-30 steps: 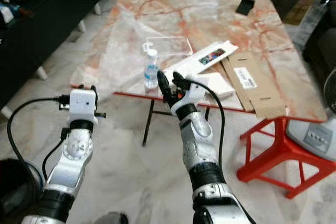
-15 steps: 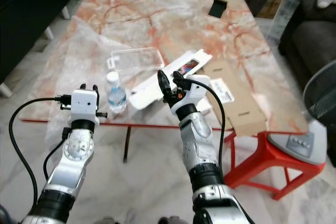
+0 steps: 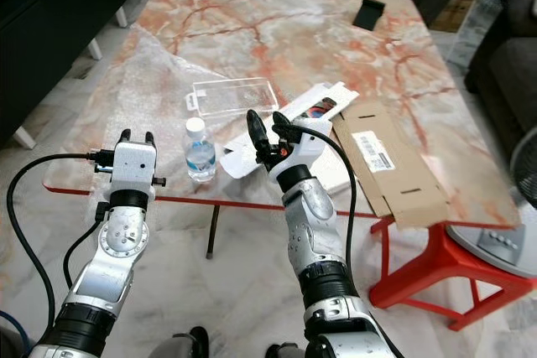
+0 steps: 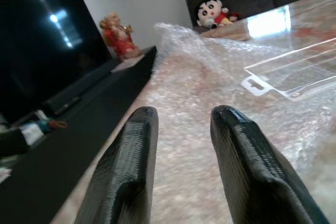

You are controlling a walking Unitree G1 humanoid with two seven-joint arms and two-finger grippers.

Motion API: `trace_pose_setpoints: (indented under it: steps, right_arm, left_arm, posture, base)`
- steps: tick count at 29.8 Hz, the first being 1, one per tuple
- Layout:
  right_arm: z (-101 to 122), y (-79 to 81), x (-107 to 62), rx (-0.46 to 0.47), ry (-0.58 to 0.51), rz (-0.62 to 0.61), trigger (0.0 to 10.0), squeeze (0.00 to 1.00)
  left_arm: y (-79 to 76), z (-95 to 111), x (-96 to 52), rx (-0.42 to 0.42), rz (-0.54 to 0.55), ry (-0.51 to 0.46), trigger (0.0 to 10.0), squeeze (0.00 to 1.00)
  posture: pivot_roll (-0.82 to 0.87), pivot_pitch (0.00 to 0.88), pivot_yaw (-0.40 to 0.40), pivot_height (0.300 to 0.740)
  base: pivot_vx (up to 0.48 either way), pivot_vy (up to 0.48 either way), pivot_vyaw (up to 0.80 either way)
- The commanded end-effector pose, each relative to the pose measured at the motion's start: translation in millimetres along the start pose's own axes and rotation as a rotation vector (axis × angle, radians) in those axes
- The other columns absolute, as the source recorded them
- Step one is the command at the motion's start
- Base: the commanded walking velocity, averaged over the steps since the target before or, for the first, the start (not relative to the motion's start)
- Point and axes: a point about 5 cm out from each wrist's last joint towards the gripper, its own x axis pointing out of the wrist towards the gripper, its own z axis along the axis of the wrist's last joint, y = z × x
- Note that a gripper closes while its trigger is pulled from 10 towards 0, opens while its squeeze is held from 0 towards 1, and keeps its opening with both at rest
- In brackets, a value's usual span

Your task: Picking trash to rubbish bin

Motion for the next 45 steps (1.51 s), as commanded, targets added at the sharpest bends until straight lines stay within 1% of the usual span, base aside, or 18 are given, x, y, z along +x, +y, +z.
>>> trace_pose_setpoints:
  steps: [1,5,9,13,16,18,19,21,24,25,28,29,31,35,37,41,45]
  right_arm:
    - [1,2.9,0.8,0.01,-0.003,0.005,10.0,0.0]
    - [-1,3.6,-0.4,0.011,0.004,0.007,10.0,0.0]
    - [-3,4.1,-1.0,0.01,0.014,0.012,10.0,0.0]
    - [-3,4.7,-0.9,0.011,0.017,0.014,10.0,0.0]
    - [-4,4.8,-0.8,0.012,0.02,0.014,10.0,0.0]
    - [-4,5.1,-1.0,0.014,0.021,0.015,10.0,0.0]
    - [-4,5.1,-1.0,0.014,0.021,0.015,10.0,0.0]
    - [-4,5.1,-1.3,0.015,0.021,0.016,10.0,0.0]
    - [-4,5.3,-1.7,0.015,0.022,0.015,10.0,0.0]
    - [-4,5.3,-1.7,0.014,0.023,0.015,10.0,0.0]
    - [-3,4.6,-1.5,0.015,0.022,0.014,10.0,0.0]
    - [-3,4.6,-1.4,0.014,0.022,0.013,10.0,0.0]
    - [-3,4.6,-1.6,0.014,0.022,0.013,10.0,0.0]
    - [-3,5.1,-1.6,0.018,0.022,0.014,10.0,0.0]
    - [-3,6.1,-1.3,0.021,0.018,0.016,10.0,0.0]
    - [-2,6.6,-0.8,0.014,0.014,0.017,10.0,0.0]
    - [-1,7.1,0.2,0.021,0.014,0.023,10.0,0.0]
  left_arm:
    - [0.9,-4,0.0,0.012,0.001,0.02,10.0,1.0]
    - [5.2,-7,1.0,0.026,0.001,0.031,10.0,1.0]
    - [11.1,-14,6.6,0.053,-0.039,0.063,10.0,1.0]
    - [17.7,-16,10.8,0.069,-0.043,0.072,10.0,1.0]
    - [20.0,-16,12.7,0.057,-0.035,0.081,10.0,1.0]
    - [20.7,-13,14.7,0.009,-0.02,0.084,10.0,1.0]
    - [20.7,-13,14.7,0.009,-0.02,0.084,10.0,1.0]
    - [19.4,-12,15.3,0.001,-0.022,0.081,10.0,1.0]
    - [12.5,-7,15.6,-0.022,-0.037,0.066,10.0,1.0]
    - [11.7,-6,15.7,-0.015,-0.042,0.062,10.0,0.0]
    - [8.9,-6,16.2,-0.048,-0.059,0.068,10.0,0.0]
    - [10.1,-5,16.5,-0.04,-0.049,0.061,10.0,0.0]
    - [13.1,-3,17.6,-0.069,-0.027,0.072,10.0,0.0]
    - [12.2,2,19.8,-0.065,-0.054,0.05,10.0,0.0]
    - [12.5,4,20.9,-0.087,-0.057,0.051,10.0,0.0]
    - [15.3,8,22.7,-0.06,-0.045,0.025,10.0,0.0]
    - [15.6,10,23.7,-0.062,-0.054,0.017,10.0,0.0]
  posture:
    - [0.06,0.187,-0.082,0.74]
    - [0.06,0.189,-0.088,0.74]
    - [0.05,0.194,-0.093,0.74]
    - [0.05,0.197,-0.095,0.74]
    - [0.06,0.198,-0.095,0.74]
    - [0.05,0.198,-0.097,0.74]
    - [0.05,0.198,-0.097,0.74]
    - [0.05,0.2,-0.097,0.74]
    - [0.05,0.2,-0.098,0.74]
    - [0.05,0.201,-0.098,0.74]
    - [0.05,0.201,-0.099,0.74]
    - [0.05,0.201,-0.099,0.74]
    - [0.05,0.201,-0.099,0.74]
    - [0.05,0.201,-0.098,0.74]
    - [0.05,0.199,-0.095,0.74]
    - [0.05,0.198,-0.097,0.74]
    - [0.05,0.198,-0.097,0.74]
  base:
    - [0.0,0.0,0.0]
    - [0.0,0.0,0.0]
    - [0.0,0.0,0.0]
    - [0.0,0.0,0.0]
    - [0.0,0.0,0.0]
    - [0.0,0.0,0.0]
    - [0.0,0.0,0.0]
    - [0.0,0.0,0.0]
    - [0.0,0.0,0.0]
    - [0.0,0.0,0.0]
    - [0.0,0.0,0.0]
    - [0.0,0.0,0.0]
    - [0.0,0.0,0.0]
    - [0.0,0.0,0.0]
    - [0.0,0.0,0.0]
    - [0.205,0.0,0.0]
    - [0.428,0.0,0.0]
